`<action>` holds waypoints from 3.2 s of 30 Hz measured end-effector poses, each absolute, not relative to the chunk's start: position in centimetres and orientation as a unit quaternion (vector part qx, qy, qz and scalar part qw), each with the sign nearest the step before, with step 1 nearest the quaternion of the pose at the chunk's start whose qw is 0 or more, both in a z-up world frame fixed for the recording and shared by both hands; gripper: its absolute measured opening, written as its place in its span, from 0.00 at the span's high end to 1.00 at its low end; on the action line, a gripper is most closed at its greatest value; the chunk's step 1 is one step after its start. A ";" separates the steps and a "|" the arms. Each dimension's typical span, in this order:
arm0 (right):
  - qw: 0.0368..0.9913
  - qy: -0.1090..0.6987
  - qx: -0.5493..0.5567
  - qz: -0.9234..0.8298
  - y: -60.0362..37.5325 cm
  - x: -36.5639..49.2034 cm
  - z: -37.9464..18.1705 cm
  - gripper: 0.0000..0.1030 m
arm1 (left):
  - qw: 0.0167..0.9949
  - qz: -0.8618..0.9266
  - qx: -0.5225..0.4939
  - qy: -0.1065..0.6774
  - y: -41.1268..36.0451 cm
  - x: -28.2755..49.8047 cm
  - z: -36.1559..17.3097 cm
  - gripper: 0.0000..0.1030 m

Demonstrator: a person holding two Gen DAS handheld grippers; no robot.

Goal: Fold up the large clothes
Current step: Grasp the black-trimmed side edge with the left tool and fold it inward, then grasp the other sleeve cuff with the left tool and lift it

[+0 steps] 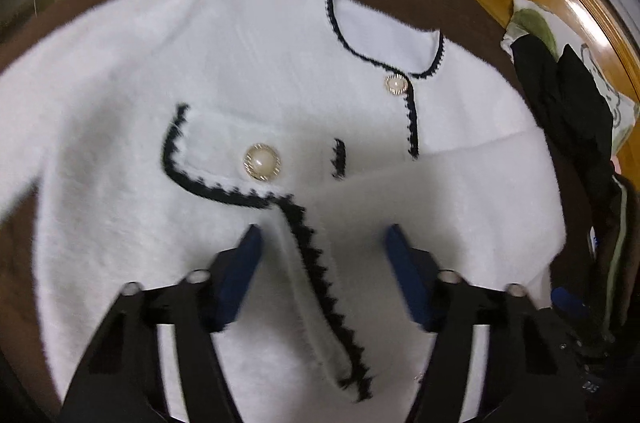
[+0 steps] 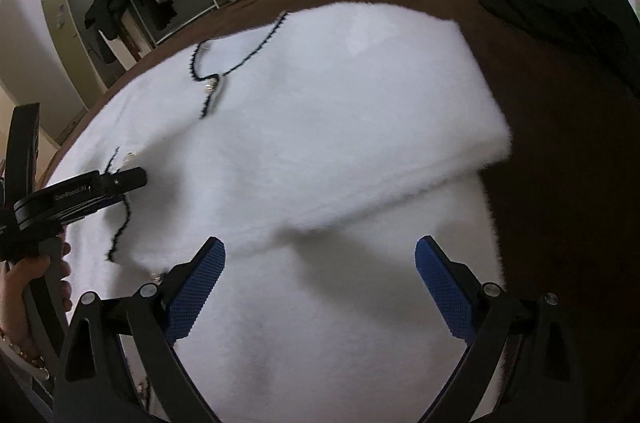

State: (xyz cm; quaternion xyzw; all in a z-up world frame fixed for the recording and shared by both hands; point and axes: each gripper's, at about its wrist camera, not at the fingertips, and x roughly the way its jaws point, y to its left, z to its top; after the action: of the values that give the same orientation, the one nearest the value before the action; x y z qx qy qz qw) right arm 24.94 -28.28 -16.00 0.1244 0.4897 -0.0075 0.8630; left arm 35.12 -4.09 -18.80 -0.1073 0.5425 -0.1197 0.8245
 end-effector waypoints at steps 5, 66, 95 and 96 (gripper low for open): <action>0.869 0.478 0.120 -0.035 -30.3 25.5 -15.9 0.08 | 0.835 -0.107 -0.067 0.536 -5.4 34.7 -18.4 0.80; 0.891 0.452 0.021 0.036 -23.9 32.6 -12.5 0.06 | 0.883 0.087 -0.102 0.450 10.8 31.1 -11.6 0.06; 0.888 0.451 -0.037 0.081 -11.3 27.4 -13.9 0.06 | 0.831 0.249 -0.341 0.361 33.3 20.8 -19.4 0.32; 0.888 0.452 -0.038 0.081 -11.1 27.4 -14.0 0.06 | 0.832 0.248 -0.345 0.358 33.4 21.2 -19.5 0.32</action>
State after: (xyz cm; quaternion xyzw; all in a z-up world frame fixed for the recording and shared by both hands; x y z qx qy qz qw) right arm 27.43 -11.14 -14.03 -0.0381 0.4517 0.0814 0.8876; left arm 21.25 33.41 -19.51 -0.3450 0.3578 0.2478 0.8316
